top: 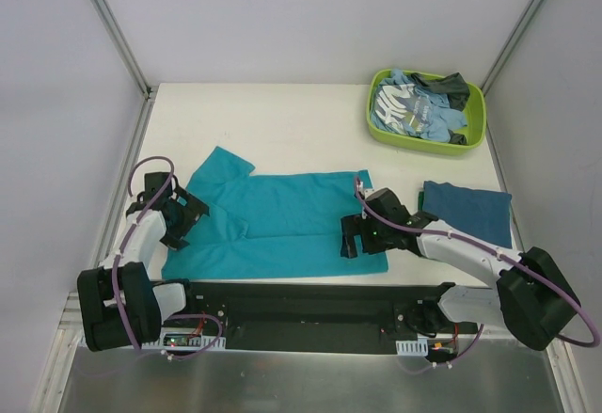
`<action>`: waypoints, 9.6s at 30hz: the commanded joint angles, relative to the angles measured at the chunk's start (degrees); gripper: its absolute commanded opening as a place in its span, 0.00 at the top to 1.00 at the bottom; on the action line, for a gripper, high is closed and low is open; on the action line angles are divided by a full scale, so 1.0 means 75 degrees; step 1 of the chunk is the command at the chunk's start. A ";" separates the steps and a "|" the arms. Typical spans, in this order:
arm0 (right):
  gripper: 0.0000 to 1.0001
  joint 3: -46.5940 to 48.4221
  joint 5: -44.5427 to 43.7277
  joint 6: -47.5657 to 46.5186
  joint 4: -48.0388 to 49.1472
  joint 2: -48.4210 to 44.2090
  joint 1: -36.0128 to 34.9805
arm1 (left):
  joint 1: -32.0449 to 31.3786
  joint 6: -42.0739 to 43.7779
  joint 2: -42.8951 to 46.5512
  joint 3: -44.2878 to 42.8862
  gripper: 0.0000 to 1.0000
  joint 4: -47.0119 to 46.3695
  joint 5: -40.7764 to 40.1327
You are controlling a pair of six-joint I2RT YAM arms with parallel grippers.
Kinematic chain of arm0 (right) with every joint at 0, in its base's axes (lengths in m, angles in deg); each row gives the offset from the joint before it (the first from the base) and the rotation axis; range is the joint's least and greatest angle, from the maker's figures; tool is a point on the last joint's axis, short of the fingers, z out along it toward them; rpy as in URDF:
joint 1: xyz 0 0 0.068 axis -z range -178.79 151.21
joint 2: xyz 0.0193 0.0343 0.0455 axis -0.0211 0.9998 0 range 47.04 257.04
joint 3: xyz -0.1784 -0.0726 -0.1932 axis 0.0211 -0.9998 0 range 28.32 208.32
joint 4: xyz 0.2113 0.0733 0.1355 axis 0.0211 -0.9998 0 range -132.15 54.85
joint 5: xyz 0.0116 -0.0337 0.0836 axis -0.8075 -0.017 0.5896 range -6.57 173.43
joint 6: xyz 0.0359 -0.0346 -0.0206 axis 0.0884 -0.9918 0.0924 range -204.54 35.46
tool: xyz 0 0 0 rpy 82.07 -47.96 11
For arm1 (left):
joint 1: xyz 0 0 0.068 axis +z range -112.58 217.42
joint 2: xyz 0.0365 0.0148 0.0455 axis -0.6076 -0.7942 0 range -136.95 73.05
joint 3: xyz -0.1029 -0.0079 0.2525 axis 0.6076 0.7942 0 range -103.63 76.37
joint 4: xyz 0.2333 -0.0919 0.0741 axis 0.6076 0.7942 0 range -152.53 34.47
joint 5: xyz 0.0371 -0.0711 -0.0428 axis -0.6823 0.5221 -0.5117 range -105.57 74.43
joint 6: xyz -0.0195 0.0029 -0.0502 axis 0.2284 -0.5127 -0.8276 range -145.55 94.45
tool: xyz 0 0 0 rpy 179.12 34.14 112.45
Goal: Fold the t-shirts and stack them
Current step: Fold the flattened tshirt in 1/3 of the way, then grap the side of the flattened tshirt furthest away from the robot with both arms, then fold the other side of the tshirt into a rectangle, then rotate the tshirt 90 degrees
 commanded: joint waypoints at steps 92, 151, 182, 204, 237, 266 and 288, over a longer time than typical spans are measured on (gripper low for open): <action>0.04 0.3927 -0.2025 0.0124 0.0019 0.3024 0.2882 | -0.2446 0.4129 -0.9609 -1.1028 1.00 0.2788 -0.1480; 0.99 0.4048 -0.0609 -0.0684 0.0160 0.2912 0.2168 | -0.2504 0.2443 -0.3706 -0.5113 1.00 0.0492 -0.1267; 0.99 0.1762 -0.0456 -0.1012 -0.0250 0.0308 0.2121 | -0.2598 -0.0066 0.3069 -0.0704 1.00 0.1475 -0.2709; 0.94 0.1352 -0.0420 -0.1270 -0.0297 0.0648 0.2414 | -0.2598 -0.1424 0.4640 0.1042 1.00 0.1956 -0.2452; 0.04 0.1609 0.1899 -0.0298 0.0523 0.1572 0.1805 | -0.2599 -0.0909 -0.0184 -0.0199 0.01 -0.0832 -0.0002; 0.04 0.0835 0.2183 0.0230 0.1238 0.1655 -0.2085 | -0.3583 -0.2841 -1.2737 -1.4637 0.01 -0.1006 0.3103; 0.04 0.0896 -0.2481 0.1375 -0.0180 -0.2337 -0.2098 | -0.4227 -0.0372 -0.8254 -1.2637 0.01 -0.2826 0.4027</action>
